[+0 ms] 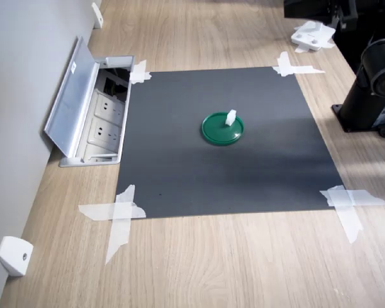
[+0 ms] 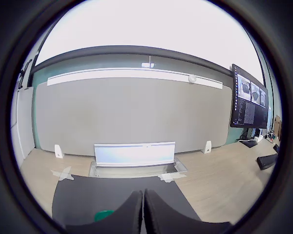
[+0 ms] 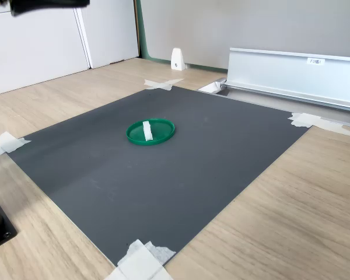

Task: Grasp a white terminal and put it on the green lid.

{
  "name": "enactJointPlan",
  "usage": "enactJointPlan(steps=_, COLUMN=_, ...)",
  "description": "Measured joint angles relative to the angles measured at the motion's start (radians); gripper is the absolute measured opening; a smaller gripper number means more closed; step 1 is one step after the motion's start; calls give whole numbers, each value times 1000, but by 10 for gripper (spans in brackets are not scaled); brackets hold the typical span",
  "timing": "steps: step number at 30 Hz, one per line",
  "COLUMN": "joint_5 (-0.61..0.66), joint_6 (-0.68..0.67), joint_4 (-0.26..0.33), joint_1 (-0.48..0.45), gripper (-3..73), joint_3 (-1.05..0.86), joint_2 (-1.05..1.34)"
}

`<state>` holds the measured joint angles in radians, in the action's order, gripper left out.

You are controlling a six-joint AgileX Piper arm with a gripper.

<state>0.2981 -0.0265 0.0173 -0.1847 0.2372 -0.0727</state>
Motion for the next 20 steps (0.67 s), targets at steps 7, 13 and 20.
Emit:
enactJointPlan(steps=7, joint_5=-2, joint_6=16, joint_4=1, joint_1=0, gripper=-7, joint_3=-132, joint_2=83)
enactJointPlan(steps=13, joint_5=61, joint_6=16, joint_4=1, joint_1=0, gripper=-7, joint_3=-147, joint_2=83)
enactJointPlan(steps=20, joint_5=86, joint_6=16, joint_4=1, joint_1=0, gripper=-8, joint_3=-147, joint_2=83)
